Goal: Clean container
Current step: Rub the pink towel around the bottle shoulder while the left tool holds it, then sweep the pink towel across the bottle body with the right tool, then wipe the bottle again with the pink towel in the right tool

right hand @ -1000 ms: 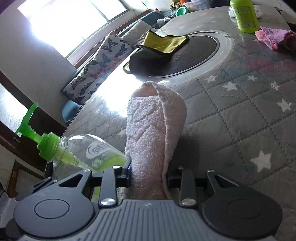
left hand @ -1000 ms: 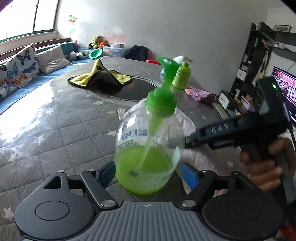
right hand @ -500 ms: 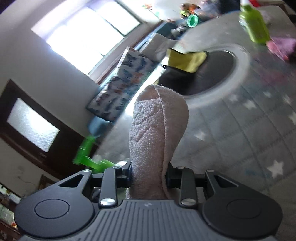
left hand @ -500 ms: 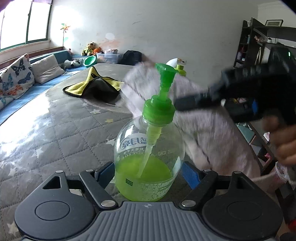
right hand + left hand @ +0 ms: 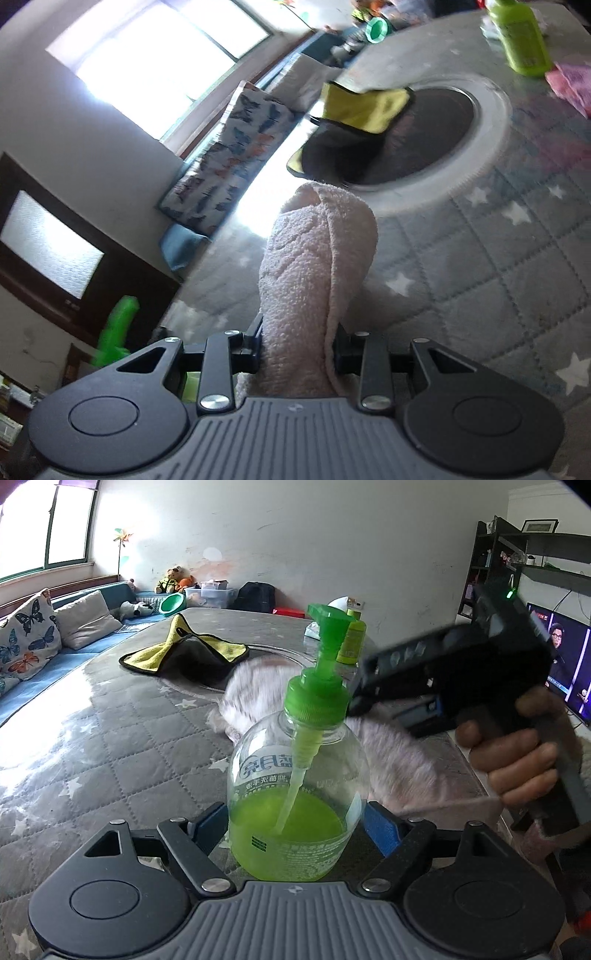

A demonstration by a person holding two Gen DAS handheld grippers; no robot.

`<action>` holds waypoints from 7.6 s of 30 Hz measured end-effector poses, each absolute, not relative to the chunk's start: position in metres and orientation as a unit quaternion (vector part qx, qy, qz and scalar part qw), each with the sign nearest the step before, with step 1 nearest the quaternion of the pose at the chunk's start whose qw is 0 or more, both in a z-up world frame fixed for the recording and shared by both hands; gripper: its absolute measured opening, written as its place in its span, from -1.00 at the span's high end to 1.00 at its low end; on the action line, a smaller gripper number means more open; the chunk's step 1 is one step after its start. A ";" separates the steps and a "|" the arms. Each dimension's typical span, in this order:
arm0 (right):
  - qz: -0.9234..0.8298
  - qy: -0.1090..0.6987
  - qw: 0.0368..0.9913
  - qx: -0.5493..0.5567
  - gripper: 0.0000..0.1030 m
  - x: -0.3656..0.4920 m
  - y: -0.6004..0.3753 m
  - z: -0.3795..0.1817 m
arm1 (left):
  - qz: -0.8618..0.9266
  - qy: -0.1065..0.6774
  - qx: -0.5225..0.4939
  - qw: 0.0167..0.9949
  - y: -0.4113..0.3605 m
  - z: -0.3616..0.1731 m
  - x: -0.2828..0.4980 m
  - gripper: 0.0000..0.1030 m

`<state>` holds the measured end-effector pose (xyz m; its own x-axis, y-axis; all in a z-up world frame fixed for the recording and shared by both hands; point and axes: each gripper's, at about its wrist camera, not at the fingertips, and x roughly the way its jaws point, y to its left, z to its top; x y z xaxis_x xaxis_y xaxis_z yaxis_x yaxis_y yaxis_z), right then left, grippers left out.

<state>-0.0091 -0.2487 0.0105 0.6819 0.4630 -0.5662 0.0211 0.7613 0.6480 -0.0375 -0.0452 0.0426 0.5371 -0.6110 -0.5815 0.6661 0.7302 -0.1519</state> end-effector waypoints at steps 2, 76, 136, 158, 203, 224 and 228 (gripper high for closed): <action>0.120 0.392 0.853 0.322 0.37 -0.007 -0.250 -0.001 | -0.365 0.315 0.042 0.875 -0.045 0.042 -0.037 -0.62; 0.088 0.377 0.854 0.348 0.38 -0.057 -0.263 -0.017 | -0.343 0.323 0.026 0.881 -0.056 0.041 -0.052 -0.68; 0.154 0.323 0.875 0.327 0.37 -0.052 -0.255 0.044 | -0.403 0.320 0.076 0.854 -0.063 0.036 -0.054 -0.61; 0.091 0.385 0.856 0.332 0.37 -0.047 -0.266 -0.021 | -0.381 0.328 0.068 0.862 -0.066 0.033 -0.054 -0.61; 0.083 0.385 0.864 0.312 0.36 -0.056 -0.257 -0.021 | -0.342 0.344 0.040 0.873 -0.068 0.035 -0.061 -0.66; 0.134 0.328 0.874 0.331 0.36 -0.053 -0.261 0.035 | -0.436 0.301 0.131 0.838 -0.071 0.030 -0.053 -0.63; 0.126 0.338 0.868 0.343 0.36 -0.045 -0.265 0.022 | -0.434 0.298 0.130 0.840 -0.073 0.028 -0.053 -0.63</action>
<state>-0.0453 -0.2654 0.0220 0.7401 0.4503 -0.4994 0.0127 0.7332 0.6799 -0.0527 -0.0727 0.0283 0.4454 -0.6525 -0.6131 0.8070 0.5892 -0.0408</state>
